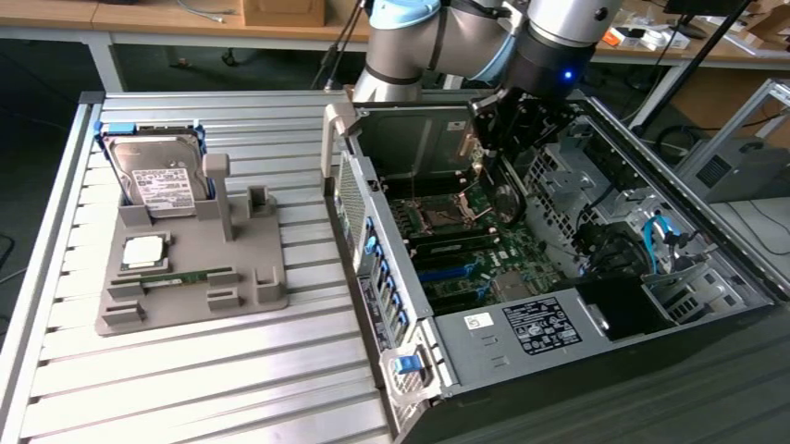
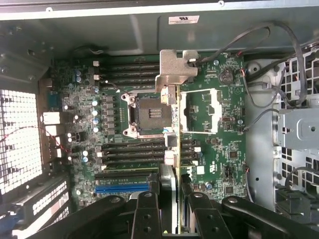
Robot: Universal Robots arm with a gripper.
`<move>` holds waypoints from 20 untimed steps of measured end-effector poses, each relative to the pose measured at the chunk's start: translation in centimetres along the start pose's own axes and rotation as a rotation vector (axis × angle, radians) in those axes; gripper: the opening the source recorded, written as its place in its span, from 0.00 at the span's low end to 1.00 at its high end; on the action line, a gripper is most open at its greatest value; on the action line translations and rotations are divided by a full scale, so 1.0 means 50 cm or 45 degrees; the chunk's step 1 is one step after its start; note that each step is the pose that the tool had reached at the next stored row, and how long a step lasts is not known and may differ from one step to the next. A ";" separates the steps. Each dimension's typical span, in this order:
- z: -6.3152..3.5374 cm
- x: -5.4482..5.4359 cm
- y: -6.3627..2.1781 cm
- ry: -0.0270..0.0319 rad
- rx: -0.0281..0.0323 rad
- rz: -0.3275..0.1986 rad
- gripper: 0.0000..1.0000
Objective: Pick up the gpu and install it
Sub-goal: 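Insert the gpu into the slot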
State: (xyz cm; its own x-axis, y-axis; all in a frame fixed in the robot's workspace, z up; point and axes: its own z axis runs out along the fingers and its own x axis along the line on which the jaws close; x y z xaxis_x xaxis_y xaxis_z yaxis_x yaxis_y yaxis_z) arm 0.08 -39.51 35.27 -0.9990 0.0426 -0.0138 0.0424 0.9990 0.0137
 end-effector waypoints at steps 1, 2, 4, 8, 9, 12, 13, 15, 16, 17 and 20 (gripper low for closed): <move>0.000 0.000 0.000 0.0001 -0.0001 -0.007 0.27; 0.000 0.000 0.000 0.0002 -0.0002 -0.014 0.27; 0.000 0.000 0.000 0.0004 -0.0004 -0.029 0.27; 0.000 0.000 0.000 0.0010 -0.0011 -0.076 0.27; 0.000 0.000 0.000 0.0012 -0.0012 -0.091 0.27; 0.000 0.000 0.000 0.0020 -0.0020 -0.145 0.27; 0.000 0.000 0.000 0.0021 -0.0021 -0.154 0.27; 0.000 0.000 0.000 0.0024 -0.0024 -0.173 0.27; 0.000 0.000 0.000 0.0025 -0.0025 -0.181 0.27; 0.000 0.000 0.000 0.0026 -0.0026 -0.191 0.27; 0.000 0.000 0.000 0.0029 -0.0029 -0.215 0.27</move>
State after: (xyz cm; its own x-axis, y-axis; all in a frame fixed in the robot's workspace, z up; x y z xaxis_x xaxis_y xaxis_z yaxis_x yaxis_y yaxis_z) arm 0.08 -39.51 35.27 -0.9920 -0.1258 -0.0138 -0.1260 0.9919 0.0137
